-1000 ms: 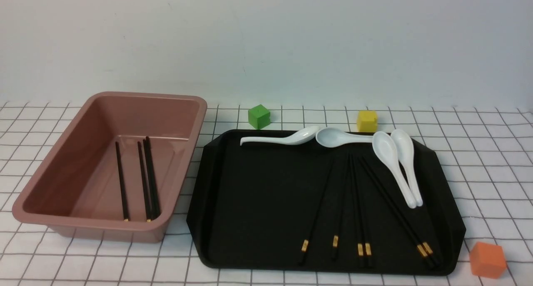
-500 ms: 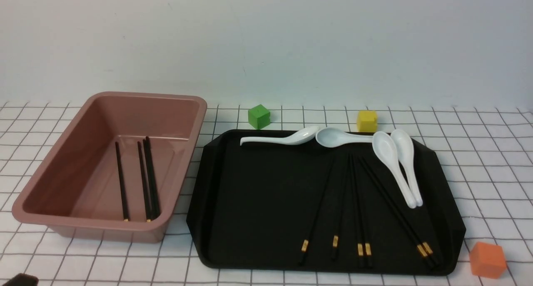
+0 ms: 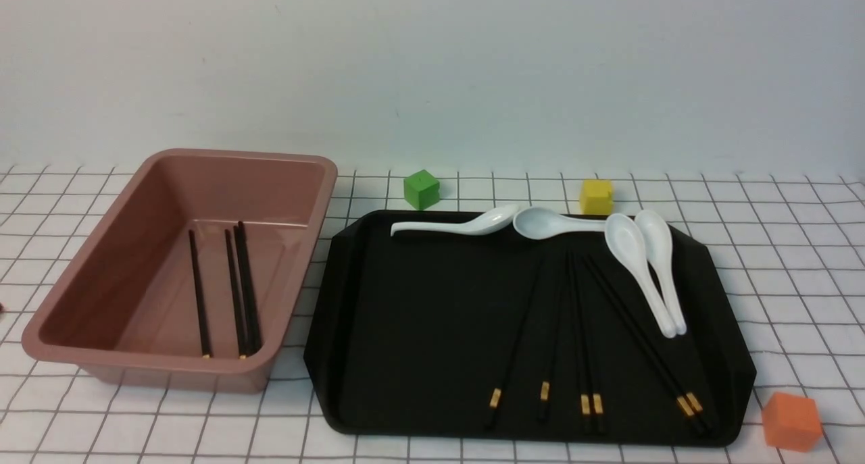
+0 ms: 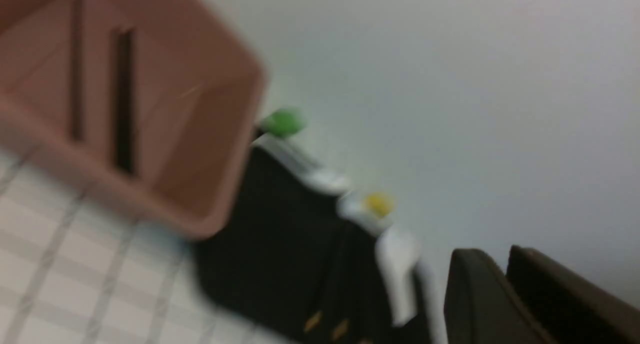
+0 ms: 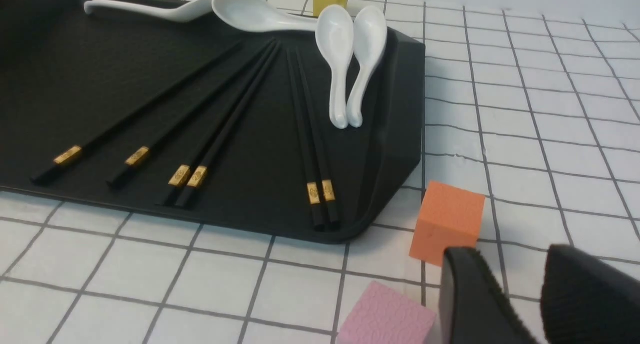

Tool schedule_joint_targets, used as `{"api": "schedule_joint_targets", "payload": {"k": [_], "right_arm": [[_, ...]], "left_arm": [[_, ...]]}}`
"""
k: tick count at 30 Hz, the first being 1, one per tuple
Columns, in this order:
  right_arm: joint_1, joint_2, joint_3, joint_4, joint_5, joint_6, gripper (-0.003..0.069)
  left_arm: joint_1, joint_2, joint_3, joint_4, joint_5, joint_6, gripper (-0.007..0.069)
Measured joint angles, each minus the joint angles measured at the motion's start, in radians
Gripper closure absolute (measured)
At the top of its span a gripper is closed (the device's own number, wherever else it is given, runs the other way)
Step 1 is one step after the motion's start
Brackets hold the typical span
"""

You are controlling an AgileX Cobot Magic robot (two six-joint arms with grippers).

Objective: On white black tablecloth take chopsticks from black tray and put them in box.
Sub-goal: 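Reach over to the black tray and grasp a pair of chopsticks with the left gripper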

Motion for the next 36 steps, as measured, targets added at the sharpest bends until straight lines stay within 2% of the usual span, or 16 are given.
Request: {"api": "schedule_joint_targets", "payload": {"k": [2, 4, 7, 9, 12, 13, 14, 16, 21, 27, 30, 36], "right_arm": [[0.0, 0.0, 0.0, 0.0, 0.0, 0.0, 0.0419], [0.0, 0.0, 0.0, 0.0, 0.0, 0.0, 0.0419], [0.0, 0.0, 0.0, 0.0, 0.0, 0.0, 0.0419], [0.0, 0.0, 0.0, 0.0, 0.0, 0.0, 0.0419], [0.0, 0.0, 0.0, 0.0, 0.0, 0.0, 0.0419], [0.0, 0.0, 0.0, 0.0, 0.0, 0.0, 0.0419], [0.0, 0.0, 0.0, 0.0, 0.0, 0.0, 0.0419], [0.0, 0.0, 0.0, 0.0, 0.0, 0.0, 0.0419], [0.0, 0.0, 0.0, 0.0, 0.0, 0.0, 0.0419], [0.0, 0.0, 0.0, 0.0, 0.0, 0.0, 0.0419], [0.0, 0.0, 0.0, 0.0, 0.0, 0.0, 0.0419], [0.0, 0.0, 0.0, 0.0, 0.0, 0.0, 0.0419]], "left_arm": [[0.0, 0.218, -0.108, 0.023, 0.247, 0.117, 0.0502], [0.0, 0.337, -0.161, 0.004, 0.337, 0.192, 0.0489], [-0.043, 0.512, -0.194, -0.105, 0.362, 0.308, 0.0466], [-0.169, 0.637, -0.208, -0.205, 0.307, 0.362, 0.0455], [-0.333, 0.767, -0.243, -0.206, 0.204, 0.328, 0.0442], [-0.355, 0.787, -0.252, -0.198, 0.198, 0.324, 0.0438], [-0.434, 0.87, -0.297, -0.157, 0.167, 0.281, 0.0421], [-0.499, 0.957, -0.35, -0.093, 0.155, 0.231, 0.0393], [-0.632, 1.228, -0.61, 0.125, 0.173, 0.129, 0.0262], [-0.714, 1.553, -0.968, 0.304, 0.337, 0.107, 0.0125], [-0.723, 1.676, -1.122, 0.34, 0.362, 0.109, 0.0105], [-0.723, 1.776, -1.263, 0.345, 0.371, 0.124, 0.0116]]}}
